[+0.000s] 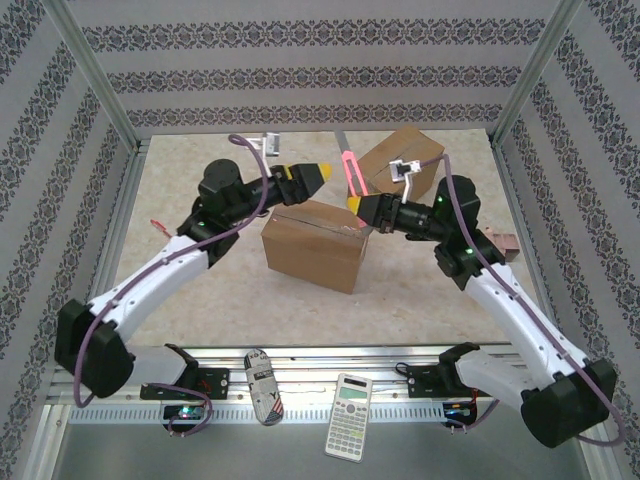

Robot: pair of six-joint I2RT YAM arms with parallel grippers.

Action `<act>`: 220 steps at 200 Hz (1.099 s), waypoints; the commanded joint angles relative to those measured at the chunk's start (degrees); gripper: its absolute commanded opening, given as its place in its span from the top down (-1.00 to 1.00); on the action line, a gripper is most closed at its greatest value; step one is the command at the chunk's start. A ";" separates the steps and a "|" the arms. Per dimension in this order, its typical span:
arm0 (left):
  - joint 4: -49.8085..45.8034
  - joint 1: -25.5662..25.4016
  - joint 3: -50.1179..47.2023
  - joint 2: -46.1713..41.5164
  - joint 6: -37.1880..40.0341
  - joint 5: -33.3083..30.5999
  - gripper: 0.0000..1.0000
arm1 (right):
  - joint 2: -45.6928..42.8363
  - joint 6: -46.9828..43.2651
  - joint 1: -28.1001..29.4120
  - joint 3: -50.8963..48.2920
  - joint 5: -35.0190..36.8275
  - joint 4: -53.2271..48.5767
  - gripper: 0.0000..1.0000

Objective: Unpack the express box

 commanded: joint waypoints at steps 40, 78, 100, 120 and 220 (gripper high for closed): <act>-43.63 2.39 8.28 -3.59 18.31 -22.87 -0.97 | -12.50 0.73 -3.31 -4.63 4.45 -23.37 1.00; -49.91 2.26 10.52 2.15 22.16 -26.60 -0.85 | -20.43 3.23 -4.89 -8.83 -1.63 -30.11 1.00; -51.45 2.28 11.86 5.56 24.31 -30.11 -0.84 | -23.77 3.81 -5.65 -10.51 -4.38 -32.77 1.00; -48.44 2.32 10.89 7.18 25.49 -29.94 -0.83 | -25.04 2.19 -6.34 -11.24 -4.33 -36.13 1.00; -24.60 2.32 -0.43 9.70 29.66 -26.51 -0.76 | -24.51 0.74 -7.04 -15.85 -2.99 -33.49 1.00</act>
